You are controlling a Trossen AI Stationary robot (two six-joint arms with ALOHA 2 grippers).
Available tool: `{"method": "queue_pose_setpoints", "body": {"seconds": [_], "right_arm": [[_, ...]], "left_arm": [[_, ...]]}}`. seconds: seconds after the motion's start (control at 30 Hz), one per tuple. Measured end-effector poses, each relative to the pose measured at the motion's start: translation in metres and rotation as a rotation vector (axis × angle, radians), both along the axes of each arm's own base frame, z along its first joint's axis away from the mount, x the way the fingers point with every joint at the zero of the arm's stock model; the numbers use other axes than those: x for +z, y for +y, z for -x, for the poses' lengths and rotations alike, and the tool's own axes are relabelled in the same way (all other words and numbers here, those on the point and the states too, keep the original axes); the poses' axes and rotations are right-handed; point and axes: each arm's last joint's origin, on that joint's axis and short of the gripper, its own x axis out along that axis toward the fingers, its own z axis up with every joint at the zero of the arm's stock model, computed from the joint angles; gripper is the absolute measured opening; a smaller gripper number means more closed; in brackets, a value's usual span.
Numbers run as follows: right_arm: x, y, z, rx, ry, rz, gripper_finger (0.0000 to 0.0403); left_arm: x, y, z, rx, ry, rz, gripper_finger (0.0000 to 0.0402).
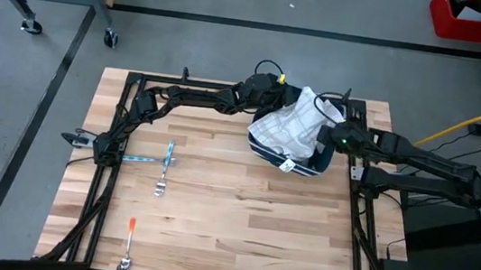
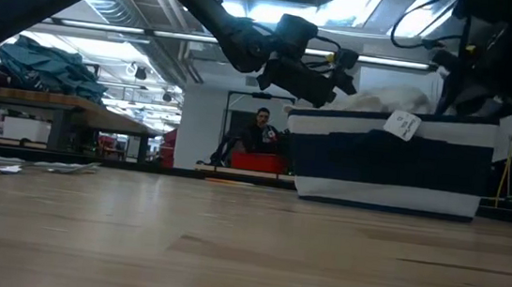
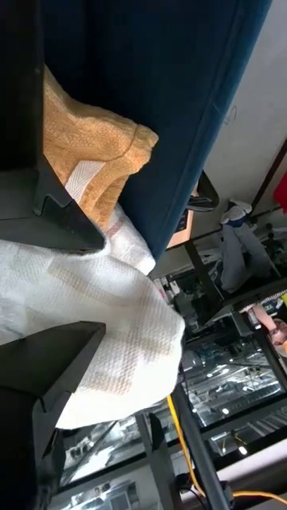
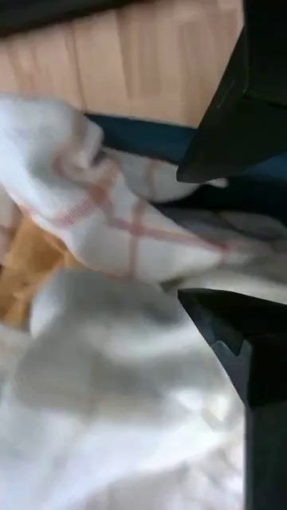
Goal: Fold towel
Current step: Put the stacked and folded towels into the blue laundry bin
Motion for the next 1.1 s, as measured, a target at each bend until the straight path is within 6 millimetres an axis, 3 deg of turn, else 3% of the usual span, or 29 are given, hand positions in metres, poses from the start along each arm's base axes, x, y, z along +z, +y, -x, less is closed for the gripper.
{"method": "queue_pose_setpoints", "body": {"seconds": [0.13, 0.33, 0.47, 0.67, 0.93, 1.1], "right_arm": [[0.013, 0.001, 0.001, 0.049, -0.144, 0.046, 0.0232], [0.049, 0.001, 0.002, 0.113, -0.48, 0.263, 0.0232], [0.061, -0.002, 0.0, 0.09, -0.526, 0.39, 0.0232], [0.044, -0.011, -0.026, 0.062, -0.38, 0.369, 0.0232], [-0.001, -0.029, -0.07, -0.008, -0.082, 0.359, 0.0232], [-0.016, -0.036, -0.079, -0.106, -0.027, 0.357, 0.0232]], "left_arm": [[0.0, 0.0, 0.0, -0.003, 0.008, -0.018, 0.0148], [0.0, 0.0, 0.0, -0.002, 0.008, -0.019, 0.0148], [0.0, 0.0, 0.0, -0.002, 0.008, -0.019, 0.0148], [0.0, -0.007, -0.003, -0.015, 0.007, -0.019, 0.0148], [0.0, -0.017, -0.007, -0.035, 0.008, -0.019, 0.0148], [-0.01, -0.009, -0.002, -0.037, 0.087, 0.048, 0.0148]]}}
